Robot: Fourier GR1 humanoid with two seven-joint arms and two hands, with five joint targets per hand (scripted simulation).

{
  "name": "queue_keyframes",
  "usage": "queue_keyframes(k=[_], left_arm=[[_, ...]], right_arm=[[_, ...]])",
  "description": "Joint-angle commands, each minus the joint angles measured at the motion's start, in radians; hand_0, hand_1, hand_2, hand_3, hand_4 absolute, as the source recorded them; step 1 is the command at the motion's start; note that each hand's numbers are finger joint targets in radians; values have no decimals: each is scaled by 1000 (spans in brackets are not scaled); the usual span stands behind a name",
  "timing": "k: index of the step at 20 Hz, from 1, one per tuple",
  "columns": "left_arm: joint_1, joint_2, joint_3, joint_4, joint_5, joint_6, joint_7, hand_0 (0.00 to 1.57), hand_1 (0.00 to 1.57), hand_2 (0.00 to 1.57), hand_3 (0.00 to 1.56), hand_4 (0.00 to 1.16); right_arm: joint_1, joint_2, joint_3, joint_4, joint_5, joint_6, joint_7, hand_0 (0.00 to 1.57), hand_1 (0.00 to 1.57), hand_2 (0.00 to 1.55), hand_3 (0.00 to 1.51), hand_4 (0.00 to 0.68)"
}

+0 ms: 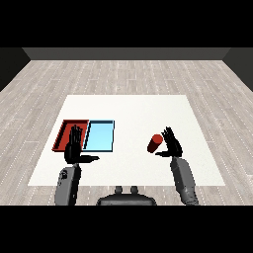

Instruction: Pick the red can and put it in the red box

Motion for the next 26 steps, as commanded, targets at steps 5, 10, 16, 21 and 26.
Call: queue_keyframes(k=[5,10,16,21,26], left_arm=[[79,-37,-56,-39,-28,-1,-39,0,0,0,0,0],[-17,32,41,50,36,-43,-21,0,0,0,0,0],[81,-9,-5,-65,10,-11,-15,0,0,0,0,0],[48,-42,-42,-13,-40,25,-34,0,0,0,0,0],[85,-19,-39,-80,-2,-6,0,0,0,0,0,0]], right_arm=[[-35,25,30,58,29,-48,-18,0,0,0,0,0],[-62,4,12,46,12,-80,29,0,0,0,0,0],[-104,12,20,114,20,-90,10,0,0,0,0,0],[-86,60,65,133,68,-131,-44,0,0,0,0,0],[-218,25,11,216,1,-100,28,0,0,0,0,0]])
